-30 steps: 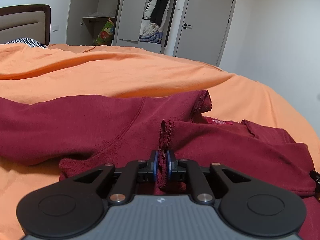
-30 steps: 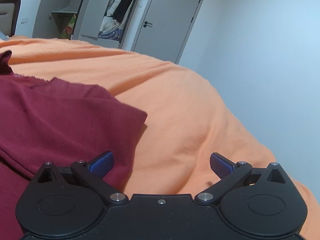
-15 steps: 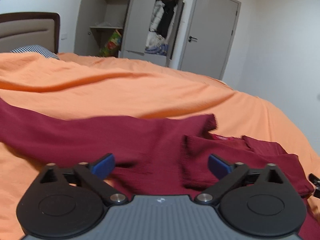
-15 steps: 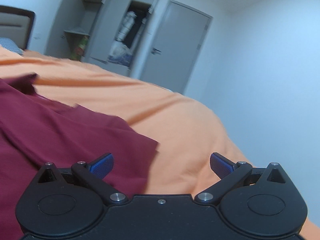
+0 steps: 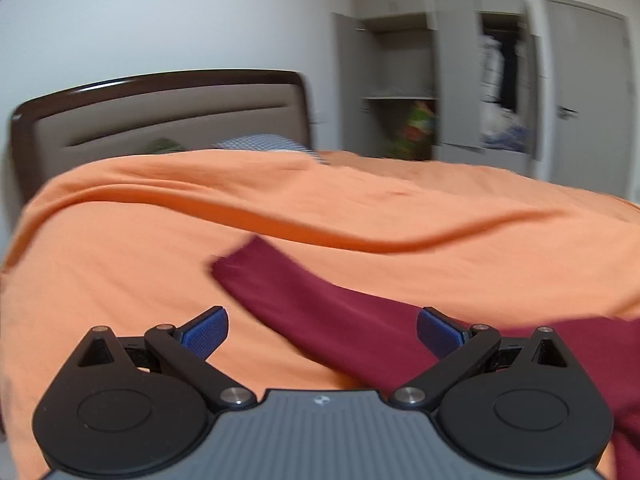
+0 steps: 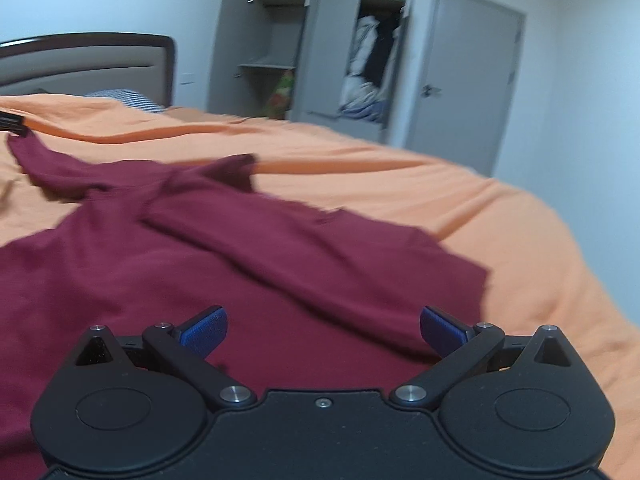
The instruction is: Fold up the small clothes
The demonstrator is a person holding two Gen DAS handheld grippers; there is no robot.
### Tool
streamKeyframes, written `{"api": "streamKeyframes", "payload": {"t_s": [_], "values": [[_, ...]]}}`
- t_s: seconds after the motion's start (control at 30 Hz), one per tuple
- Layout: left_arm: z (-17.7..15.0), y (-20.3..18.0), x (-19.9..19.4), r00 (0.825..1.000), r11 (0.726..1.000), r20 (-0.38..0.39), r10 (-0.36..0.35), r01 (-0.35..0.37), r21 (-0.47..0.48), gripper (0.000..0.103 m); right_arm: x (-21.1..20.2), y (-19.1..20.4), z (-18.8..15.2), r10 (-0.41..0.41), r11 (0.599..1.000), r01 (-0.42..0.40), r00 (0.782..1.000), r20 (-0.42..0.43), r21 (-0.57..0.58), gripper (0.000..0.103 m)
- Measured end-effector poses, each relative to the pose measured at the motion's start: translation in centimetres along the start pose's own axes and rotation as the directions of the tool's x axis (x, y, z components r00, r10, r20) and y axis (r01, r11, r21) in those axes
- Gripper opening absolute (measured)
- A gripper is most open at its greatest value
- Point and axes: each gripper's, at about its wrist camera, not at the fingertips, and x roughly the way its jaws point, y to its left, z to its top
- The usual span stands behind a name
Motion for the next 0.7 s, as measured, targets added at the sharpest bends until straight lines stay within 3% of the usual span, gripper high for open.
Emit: {"api": "streamKeyframes", "payload": {"t_s": [0.1, 0.23, 0.4, 0.43, 0.47, 0.57, 0.63, 0.7], "values": [[0.7, 2.2, 2.3, 0.999, 0.996, -0.052, 0.003, -0.007, -0.086, 0.103, 0.0, 1.9, -0.1, 0.036, 0.999, -0.037, 0.999, -0.009, -0.027, 0.102], [0.3, 4.9, 4.6, 0.997, 0.966, -0.067, -0.042, 0.024, -0.258, 0.100, 0.2, 3.9, -0.6, 0.051, 0.994, -0.054, 0.998, -0.030, -0.096, 0.102], [0.4, 5.8, 7.0, 0.999, 0.957, -0.051, 0.007, -0.021, -0.289, 0.067, 0.3, 5.3, -0.8, 0.070, 0.986, -0.077, 0.996, -0.051, -0.146, 0.102], [0.4, 6.1, 7.4, 0.999, 0.952, -0.053, 0.012, -0.028, -0.305, 0.052, 0.3, 5.6, -0.9, 0.073, 0.985, -0.080, 0.996, -0.053, -0.154, 0.102], [0.3, 6.4, 7.8, 0.998, 0.946, -0.059, 0.013, -0.031, -0.324, 0.043, 0.3, 5.8, -0.9, 0.075, 0.984, -0.082, 0.996, -0.055, -0.160, 0.102], [0.2, 7.0, 8.8, 0.997, 0.931, -0.075, -0.004, -0.023, -0.363, 0.043, 0.6, 6.1, -0.9, 0.081, 0.981, -0.090, 0.995, -0.059, -0.172, 0.102], [0.2, 7.3, 9.5, 0.997, 0.925, -0.076, 0.007, -0.035, -0.378, 0.037, 0.5, 6.5, -0.9, 0.084, 0.979, -0.093, 0.995, -0.057, -0.180, 0.102], [0.3, 7.4, 9.7, 0.996, 0.923, -0.079, 0.029, -0.057, -0.380, 0.010, 0.4, 6.9, -0.9, 0.087, 0.977, -0.097, 0.995, -0.057, -0.192, 0.102]]}}
